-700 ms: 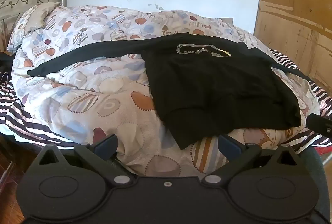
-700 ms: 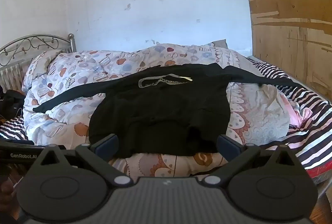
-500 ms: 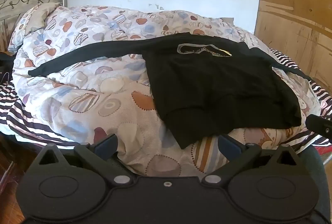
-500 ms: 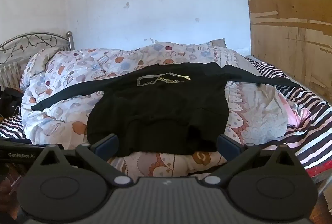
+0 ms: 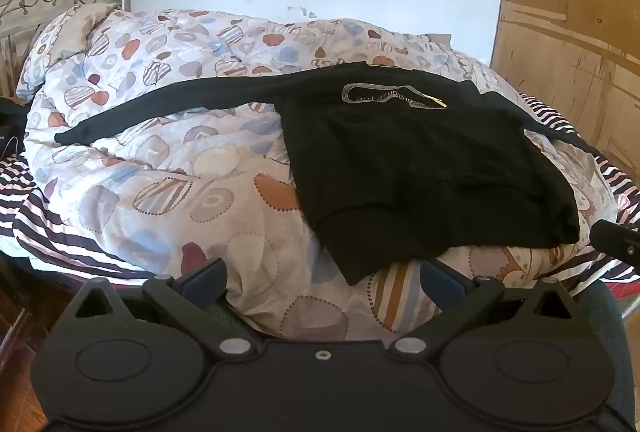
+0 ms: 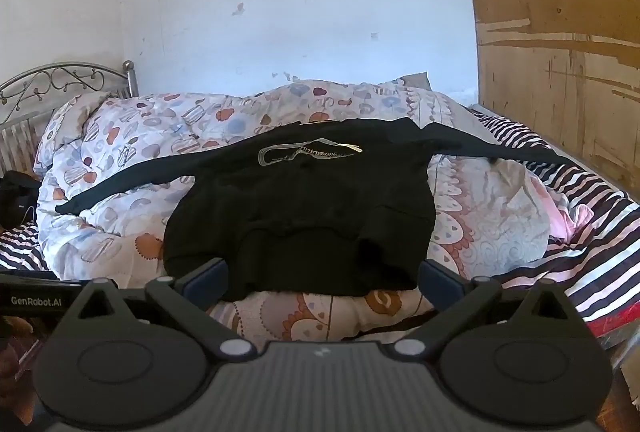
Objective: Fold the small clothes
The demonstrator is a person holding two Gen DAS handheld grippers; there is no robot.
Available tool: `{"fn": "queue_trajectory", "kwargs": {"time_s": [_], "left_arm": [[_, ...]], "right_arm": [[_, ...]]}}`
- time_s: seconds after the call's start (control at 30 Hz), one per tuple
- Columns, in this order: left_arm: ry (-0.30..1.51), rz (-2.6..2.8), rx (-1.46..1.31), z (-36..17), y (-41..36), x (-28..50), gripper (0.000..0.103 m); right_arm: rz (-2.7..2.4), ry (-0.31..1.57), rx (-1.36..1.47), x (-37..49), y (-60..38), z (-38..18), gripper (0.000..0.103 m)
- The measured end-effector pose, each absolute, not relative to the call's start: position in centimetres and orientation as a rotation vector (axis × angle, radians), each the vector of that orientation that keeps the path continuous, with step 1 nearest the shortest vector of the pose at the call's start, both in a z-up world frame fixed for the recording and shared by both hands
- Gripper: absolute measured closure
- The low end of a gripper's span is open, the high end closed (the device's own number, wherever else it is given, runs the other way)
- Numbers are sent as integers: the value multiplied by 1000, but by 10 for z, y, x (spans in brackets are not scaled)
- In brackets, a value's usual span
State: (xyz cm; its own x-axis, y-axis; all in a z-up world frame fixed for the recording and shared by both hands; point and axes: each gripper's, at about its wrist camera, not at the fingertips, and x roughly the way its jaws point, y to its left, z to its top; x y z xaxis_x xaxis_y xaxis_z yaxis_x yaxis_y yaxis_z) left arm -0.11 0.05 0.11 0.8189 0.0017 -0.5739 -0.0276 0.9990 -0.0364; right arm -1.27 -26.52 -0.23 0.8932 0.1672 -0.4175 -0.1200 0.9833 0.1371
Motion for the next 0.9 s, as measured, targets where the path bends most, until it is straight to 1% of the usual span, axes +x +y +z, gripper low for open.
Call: {"fn": "queue_trajectory", "kwargs": {"time_s": [0.9], "left_arm": [[611,18,-50,1,2,-4,1]], "right_arm": [[147,438,107,-14,-265,-1,0]]}}
